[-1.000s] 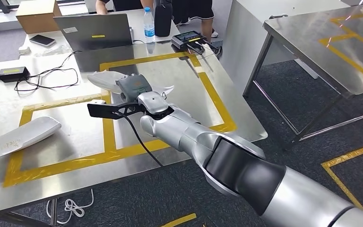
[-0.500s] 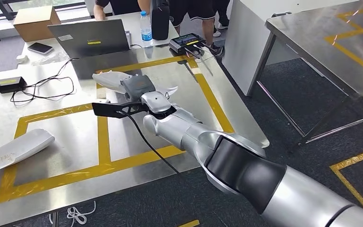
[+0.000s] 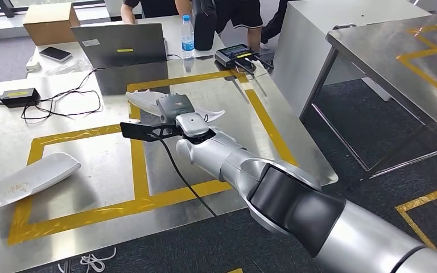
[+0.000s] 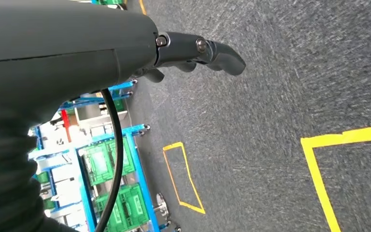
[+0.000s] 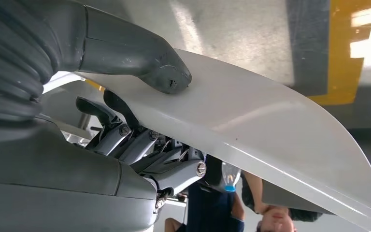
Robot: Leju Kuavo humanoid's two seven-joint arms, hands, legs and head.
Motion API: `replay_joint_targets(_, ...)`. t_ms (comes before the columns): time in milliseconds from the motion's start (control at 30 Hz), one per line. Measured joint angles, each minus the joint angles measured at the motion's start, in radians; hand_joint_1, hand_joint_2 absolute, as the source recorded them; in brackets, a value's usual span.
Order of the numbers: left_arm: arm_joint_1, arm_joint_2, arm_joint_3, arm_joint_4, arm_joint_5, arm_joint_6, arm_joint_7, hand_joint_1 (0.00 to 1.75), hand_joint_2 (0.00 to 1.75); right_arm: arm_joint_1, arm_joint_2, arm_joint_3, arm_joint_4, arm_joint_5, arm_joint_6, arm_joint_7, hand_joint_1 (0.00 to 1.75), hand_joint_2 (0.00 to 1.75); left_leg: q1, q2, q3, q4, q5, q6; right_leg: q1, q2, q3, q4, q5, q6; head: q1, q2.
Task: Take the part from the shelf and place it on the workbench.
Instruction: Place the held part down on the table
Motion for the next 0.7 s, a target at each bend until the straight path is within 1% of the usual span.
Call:
replay_joint_targets(67, 0.0, -0.001, 0.0, 0.0, 0.0, 0.0, 0.0, 0.0, 1.75, 0.004, -0.005, -0.007, 0.005, -0.001, 0.007, 0.011, 0.0, 0.0, -0.001, 0.0, 0.002, 0.0, -0.002, 0.003, 0.0, 0.0, 0.002, -0.003, 0.0, 0.001, 0.0, 0.0)
replay_joint_targets(133, 0.0, -0.001, 0.0, 0.0, 0.0, 0.0, 0.004, 0.0, 1.75, 0.009, -0.011, -0.013, 0.011, -0.002, 0.012, 0.02, 0.0, 0.0, -0.002, 0.0, 0.002, 0.0, -0.002, 0.006, -0.001, 0.0, 0.003, -0.004, 0.0, 0.003, 0.0, 0.0)
replay_joint_targets(167, 0.0, -0.001, 0.0, 0.0, 0.0, 0.0, 0.007, 0.0, 1.75, 0.012, -0.015, -0.016, 0.014, -0.002, 0.014, 0.023, 0.0, 0.0, -0.003, 0.001, 0.003, 0.0, -0.002, 0.006, -0.001, 0.0, 0.003, -0.004, 0.0, 0.007, 0.0, 0.0)
replay_joint_targets(267, 0.002, -0.002, 0.0, 0.0, 0.006, 0.0, 0.012, 0.0, 0.44, 0.021, -0.026, -0.026, 0.022, -0.006, 0.018, 0.034, 0.0, 0.0, -0.004, 0.001, 0.003, 0.0, -0.002, 0.008, -0.003, 0.0, 0.005, -0.006, 0.001, 0.027, 0.0, 0.0)
replay_joint_targets(300, 0.003, -0.002, 0.0, 0.0, 0.01, 0.0, 0.014, 0.0, 0.0, 0.024, -0.031, -0.031, 0.025, -0.008, 0.019, 0.038, 0.0, 0.0, -0.004, 0.001, 0.004, 0.0, -0.002, 0.008, -0.004, 0.0, 0.005, -0.006, 0.001, 0.03, 0.0, 0.0)
replay_joint_targets(400, 0.01, -0.002, 0.004, 0.001, 0.019, 0.0, 0.025, 0.0, 0.0, 0.031, -0.046, -0.044, 0.033, -0.011, 0.02, 0.043, 0.0, 0.0, -0.004, 0.001, 0.005, 0.0, -0.002, 0.008, -0.003, -0.001, 0.006, -0.006, 0.0, 0.031, 0.0, 0.0)
replay_joint_targets(533, 0.014, -0.002, 0.015, 0.002, 0.031, 0.0, 0.018, 0.0, 0.0, 0.039, -0.07, -0.061, 0.038, -0.017, 0.018, 0.036, 0.0, 0.0, -0.003, 0.002, 0.007, -0.001, -0.002, 0.008, -0.002, 0.0, 0.007, -0.005, 0.0, 0.031, -0.001, 0.0)
replay_joint_targets(600, 0.014, -0.002, 0.019, 0.002, 0.034, 0.0, 0.02, 0.0, 0.0, 0.045, -0.081, -0.07, 0.039, -0.026, 0.007, 0.022, 0.0, 0.0, -0.002, 0.002, 0.007, -0.002, -0.002, 0.008, -0.001, 0.0, 0.007, -0.005, 0.0, 0.031, 0.0, 0.0)
replay_joint_targets(667, 0.016, -0.002, 0.022, 0.002, 0.033, 0.0, 0.028, 0.0, 0.0, 0.049, -0.093, -0.084, 0.038, -0.039, -0.025, -0.007, 0.0, 0.0, -0.002, 0.002, 0.008, -0.002, -0.001, 0.008, -0.001, 0.0, 0.007, -0.004, 0.0, 0.031, 0.0, 0.0)
replay_joint_targets(700, 0.017, -0.002, 0.023, 0.002, 0.032, 0.0, 0.032, 0.0, 0.0, 0.048, -0.099, -0.093, 0.037, -0.045, -0.045, -0.025, 0.0, 0.0, -0.004, 0.002, 0.007, -0.002, -0.003, 0.01, -0.003, -0.001, 0.007, -0.006, 0.001, 0.034, -0.001, 0.0)
